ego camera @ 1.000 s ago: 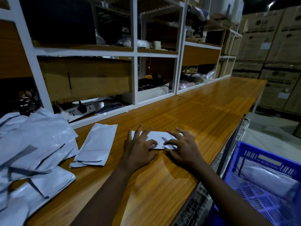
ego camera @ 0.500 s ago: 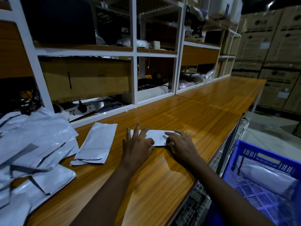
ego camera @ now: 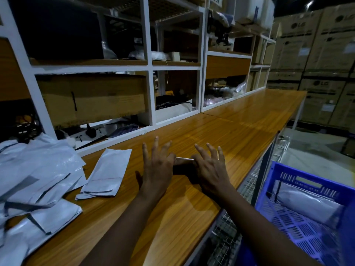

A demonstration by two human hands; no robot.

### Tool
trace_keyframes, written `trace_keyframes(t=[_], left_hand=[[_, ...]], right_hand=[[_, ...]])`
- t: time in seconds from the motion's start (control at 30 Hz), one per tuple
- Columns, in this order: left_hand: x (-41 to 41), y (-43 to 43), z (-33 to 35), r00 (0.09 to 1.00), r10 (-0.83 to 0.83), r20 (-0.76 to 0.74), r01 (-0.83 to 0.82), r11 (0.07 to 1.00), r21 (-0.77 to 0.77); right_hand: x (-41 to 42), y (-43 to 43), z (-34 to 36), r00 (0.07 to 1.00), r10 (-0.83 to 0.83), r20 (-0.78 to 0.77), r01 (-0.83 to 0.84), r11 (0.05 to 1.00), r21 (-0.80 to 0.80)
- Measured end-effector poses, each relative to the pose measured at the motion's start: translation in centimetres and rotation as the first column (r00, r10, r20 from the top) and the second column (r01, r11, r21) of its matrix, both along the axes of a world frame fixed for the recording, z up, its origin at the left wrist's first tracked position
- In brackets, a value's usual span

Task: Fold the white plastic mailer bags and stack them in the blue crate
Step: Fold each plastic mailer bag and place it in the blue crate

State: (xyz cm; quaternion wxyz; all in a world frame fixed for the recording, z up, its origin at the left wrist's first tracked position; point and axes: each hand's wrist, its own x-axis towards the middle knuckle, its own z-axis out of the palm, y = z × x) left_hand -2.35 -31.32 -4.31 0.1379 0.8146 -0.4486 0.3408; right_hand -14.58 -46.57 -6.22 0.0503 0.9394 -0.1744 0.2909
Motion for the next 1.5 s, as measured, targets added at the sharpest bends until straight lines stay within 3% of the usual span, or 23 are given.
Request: trace_keyframes(t=[0.07,0.33,0.53,0.6,0.73,0.97,1.2,1.5], left_hand=[[-0.4,-0.6,0.8,0.999,0.035,-0.026,-0.034,0.999,0.026],[-3.2,-7.2,4.4,0.999,-0.005,0.039,-0.001,0.988,0.154],[-5.7,-12.4,5.3,0.982,-0.179,0.067,0.153,0.945,0.289],[-12.1,-23.0,2.9,0.923,-0.381,0.059,0.341,0.879,0.334],[-14.3,-25.8,3.0,0.907,-0.414,0.075,0.367,0.866,0.341],[-21.3,-36.0,-1.7,0.833,-0.553,-0.003,0.520,0.783,0.341],[-21.9,-42.1,-10.2,0.828,-0.548,-0.118,0.538,0.720,0.438],[-23.0,-47.9,-19.2,0.853,-0.483,-0.197,0.518,0.742,0.424]], right_hand=[[-0.4,-0.8,0.9,0.999,-0.047,-0.027,0.046,0.999,-0.028],[-4.9,-5.4,4.3,0.978,-0.176,0.114,0.171,0.984,0.058],[-9.6,-8.8,3.8,0.938,-0.311,0.150,0.309,0.950,0.042],[-17.8,-15.6,1.1,0.866,-0.474,0.160,0.462,0.880,0.108],[-20.9,-17.2,0.4,0.837,-0.530,0.134,0.520,0.848,0.108],[-27.8,-25.6,-6.3,0.720,-0.686,0.102,0.678,0.727,0.108],[-28.0,-31.2,-14.2,0.690,-0.723,-0.038,0.724,0.688,0.046],[-28.0,-35.8,-22.2,0.618,-0.787,-0.004,0.785,0.617,-0.059]])
